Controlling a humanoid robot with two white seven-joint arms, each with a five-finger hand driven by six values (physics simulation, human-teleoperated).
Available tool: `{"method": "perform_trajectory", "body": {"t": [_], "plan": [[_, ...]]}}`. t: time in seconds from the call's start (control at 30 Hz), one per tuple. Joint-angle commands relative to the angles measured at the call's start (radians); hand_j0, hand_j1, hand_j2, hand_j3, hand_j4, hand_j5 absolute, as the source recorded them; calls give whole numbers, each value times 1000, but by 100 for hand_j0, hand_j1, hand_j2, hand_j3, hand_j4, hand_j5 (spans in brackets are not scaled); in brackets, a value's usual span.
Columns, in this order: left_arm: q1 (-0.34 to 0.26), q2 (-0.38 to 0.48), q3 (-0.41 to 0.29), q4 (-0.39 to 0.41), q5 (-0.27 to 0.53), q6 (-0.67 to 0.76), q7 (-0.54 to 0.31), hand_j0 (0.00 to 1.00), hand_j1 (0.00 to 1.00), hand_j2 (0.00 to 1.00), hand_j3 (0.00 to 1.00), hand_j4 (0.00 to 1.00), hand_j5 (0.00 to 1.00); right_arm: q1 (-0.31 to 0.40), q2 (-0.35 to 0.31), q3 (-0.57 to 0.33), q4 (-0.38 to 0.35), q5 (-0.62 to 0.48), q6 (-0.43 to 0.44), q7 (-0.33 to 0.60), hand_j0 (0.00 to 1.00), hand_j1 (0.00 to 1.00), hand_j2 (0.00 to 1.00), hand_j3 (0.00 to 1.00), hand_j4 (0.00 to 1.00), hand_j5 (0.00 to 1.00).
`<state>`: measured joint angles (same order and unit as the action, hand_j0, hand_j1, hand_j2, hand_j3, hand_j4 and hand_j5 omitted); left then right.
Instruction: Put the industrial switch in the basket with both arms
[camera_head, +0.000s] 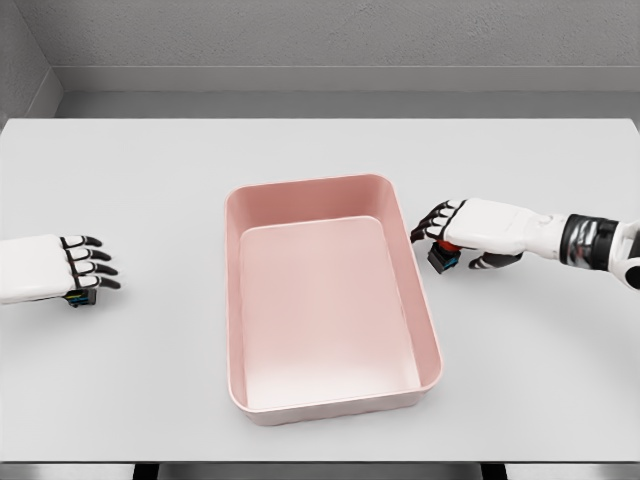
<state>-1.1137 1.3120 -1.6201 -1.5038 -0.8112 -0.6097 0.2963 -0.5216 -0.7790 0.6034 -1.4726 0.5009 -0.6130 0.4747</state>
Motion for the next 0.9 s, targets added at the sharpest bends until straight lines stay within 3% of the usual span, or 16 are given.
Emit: {"method": "perform_trajectory", "body": {"t": [0.0,0.17,0.3,0.5,0.6,0.63,0.87], "plan": [[0,3,2,0,4,-1,0,66,66,66,66,66,66,0,6,-1,0,-5,2,7,85,85,85,85,85,85],[-2,12,3,0,6,-1,0,63,63,63,63,63,63,5,4,-1,1,-5,2,10,80,80,80,80,80,80],[-2,12,3,0,6,-1,0,62,62,62,62,62,62,6,4,-2,3,-7,2,13,68,68,68,68,68,68],[-8,12,5,0,4,-1,0,60,60,60,60,60,60,8,7,-4,5,-7,2,13,56,56,56,56,56,56],[-9,12,8,4,4,-1,0,55,55,55,55,55,55,9,7,-4,5,-8,2,13,56,56,56,56,56,56],[-11,12,11,4,4,-1,0,54,54,54,54,54,54,8,7,-4,5,-8,2,15,52,52,52,52,52,52],[-26,-2,62,2,12,-1,1,54,54,54,54,54,54,0,-23,-11,0,-24,2,13,53,53,53,53,53,53]]}}
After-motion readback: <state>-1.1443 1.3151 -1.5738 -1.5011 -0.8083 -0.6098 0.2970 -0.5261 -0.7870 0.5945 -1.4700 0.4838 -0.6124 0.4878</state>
